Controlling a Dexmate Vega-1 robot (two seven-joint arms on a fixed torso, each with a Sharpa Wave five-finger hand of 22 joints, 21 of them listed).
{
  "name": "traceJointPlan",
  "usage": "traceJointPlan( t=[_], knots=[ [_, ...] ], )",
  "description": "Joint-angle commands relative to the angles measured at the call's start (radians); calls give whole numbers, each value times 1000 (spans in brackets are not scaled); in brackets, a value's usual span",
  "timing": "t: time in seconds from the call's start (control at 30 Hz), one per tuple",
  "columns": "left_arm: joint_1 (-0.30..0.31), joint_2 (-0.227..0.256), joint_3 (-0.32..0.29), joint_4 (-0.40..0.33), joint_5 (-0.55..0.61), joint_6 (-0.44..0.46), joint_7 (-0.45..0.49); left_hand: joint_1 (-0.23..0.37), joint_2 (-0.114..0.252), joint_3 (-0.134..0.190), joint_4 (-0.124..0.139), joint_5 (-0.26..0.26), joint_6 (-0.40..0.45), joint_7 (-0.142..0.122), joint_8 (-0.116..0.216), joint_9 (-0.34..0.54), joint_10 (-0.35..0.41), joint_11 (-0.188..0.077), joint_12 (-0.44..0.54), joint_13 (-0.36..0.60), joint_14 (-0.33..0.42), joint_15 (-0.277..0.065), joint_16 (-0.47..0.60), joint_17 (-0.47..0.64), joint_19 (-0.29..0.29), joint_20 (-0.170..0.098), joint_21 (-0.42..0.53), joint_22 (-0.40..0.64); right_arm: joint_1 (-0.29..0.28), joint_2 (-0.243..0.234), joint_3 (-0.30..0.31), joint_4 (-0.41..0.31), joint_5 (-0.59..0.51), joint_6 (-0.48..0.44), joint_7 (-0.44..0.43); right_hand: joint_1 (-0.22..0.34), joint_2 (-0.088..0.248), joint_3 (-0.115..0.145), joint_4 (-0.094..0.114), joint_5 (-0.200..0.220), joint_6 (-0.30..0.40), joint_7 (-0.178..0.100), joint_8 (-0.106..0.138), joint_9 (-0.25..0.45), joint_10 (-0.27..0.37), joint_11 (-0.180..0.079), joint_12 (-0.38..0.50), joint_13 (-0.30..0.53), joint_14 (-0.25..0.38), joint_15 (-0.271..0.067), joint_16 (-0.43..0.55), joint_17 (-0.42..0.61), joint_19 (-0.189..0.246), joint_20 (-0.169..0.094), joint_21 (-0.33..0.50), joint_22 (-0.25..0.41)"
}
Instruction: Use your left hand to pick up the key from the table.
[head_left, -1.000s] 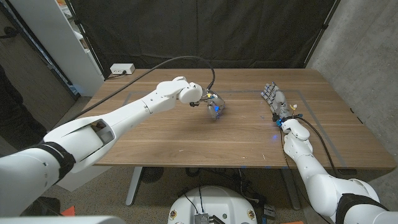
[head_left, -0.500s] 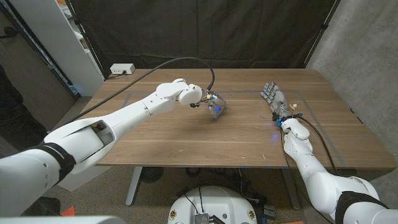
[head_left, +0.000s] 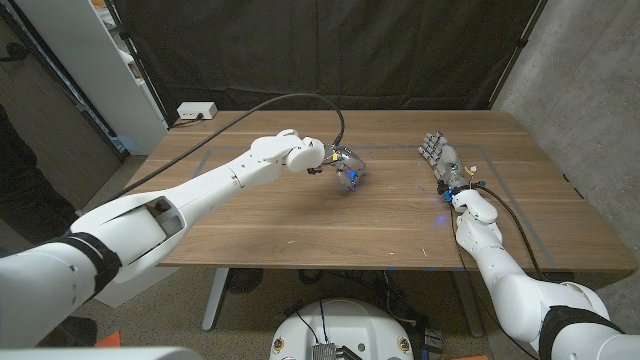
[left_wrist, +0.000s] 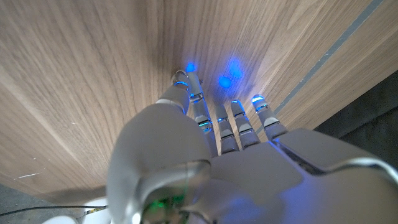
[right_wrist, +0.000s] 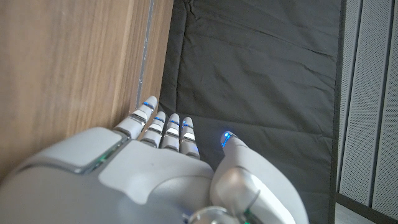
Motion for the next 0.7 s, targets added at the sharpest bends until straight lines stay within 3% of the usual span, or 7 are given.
traceJointPlan(
  t=[0.03,0.7],
  knots=[
    [26,16,-15,-31,1,7,39,15,21,19,0,7,42,-13,9,-3,27,-8,13,-3,29,-7,-5,-6,16,-1,11,1,-19,-3,-5,-32,-2,-5,-14,-4,-4,5,-2,-6,11,3,1,4,9,-5,1,5,6,2,10,4,4,-9,0,4],
    [93,70,-70,-144,26,39,82,16,18,48,5,11,63,-11,29,16,59,-30,23,-9,57,-27,-18,-16,21,-15,20,0,-70,-3,-25,-131,7,-35,-37,-4,-3,8,-4,-6,12,4,1,4,10,-4,0,5,7,1,8,4,0,-17,-1,4]
  ],
)
